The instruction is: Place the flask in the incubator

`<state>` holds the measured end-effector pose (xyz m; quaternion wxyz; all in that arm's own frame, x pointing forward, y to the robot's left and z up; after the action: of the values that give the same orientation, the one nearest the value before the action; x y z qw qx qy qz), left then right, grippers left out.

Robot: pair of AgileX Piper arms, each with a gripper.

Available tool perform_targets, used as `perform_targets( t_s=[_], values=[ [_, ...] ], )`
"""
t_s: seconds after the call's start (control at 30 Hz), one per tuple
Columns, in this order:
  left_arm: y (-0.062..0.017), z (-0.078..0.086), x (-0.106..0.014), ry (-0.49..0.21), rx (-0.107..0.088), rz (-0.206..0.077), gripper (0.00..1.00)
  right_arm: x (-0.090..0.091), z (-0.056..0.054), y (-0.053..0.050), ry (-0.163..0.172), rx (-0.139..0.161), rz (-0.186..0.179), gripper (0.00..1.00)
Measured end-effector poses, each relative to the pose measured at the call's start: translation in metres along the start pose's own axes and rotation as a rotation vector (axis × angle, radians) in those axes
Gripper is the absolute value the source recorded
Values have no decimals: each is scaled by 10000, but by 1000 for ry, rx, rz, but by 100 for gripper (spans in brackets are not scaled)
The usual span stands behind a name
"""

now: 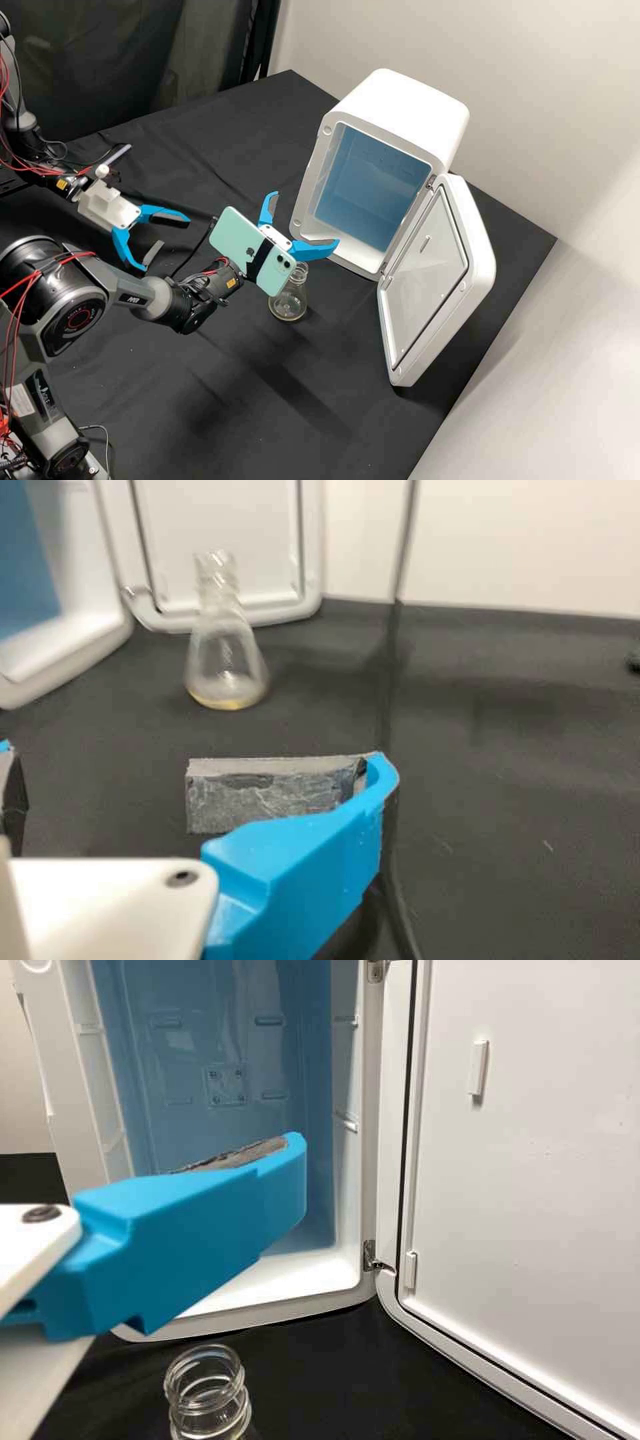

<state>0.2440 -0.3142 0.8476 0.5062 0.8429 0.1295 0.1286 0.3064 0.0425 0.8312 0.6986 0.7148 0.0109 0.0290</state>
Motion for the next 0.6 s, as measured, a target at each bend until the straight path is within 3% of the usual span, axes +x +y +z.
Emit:
perform_targets(
  t_s=[0.1, 0.2, 0.6],
  values=[
    [113, -64, -20, 8, 12, 39, 100, 0, 0, 0, 0, 0, 0, 100],
    [191, -121, -40, 20, 12, 66, 100, 0, 0, 0, 0, 0, 0, 100],
    [229, -177, -66, 29, 8, 72, 100, 0, 0, 0, 0, 0, 0, 100]
  ],
)
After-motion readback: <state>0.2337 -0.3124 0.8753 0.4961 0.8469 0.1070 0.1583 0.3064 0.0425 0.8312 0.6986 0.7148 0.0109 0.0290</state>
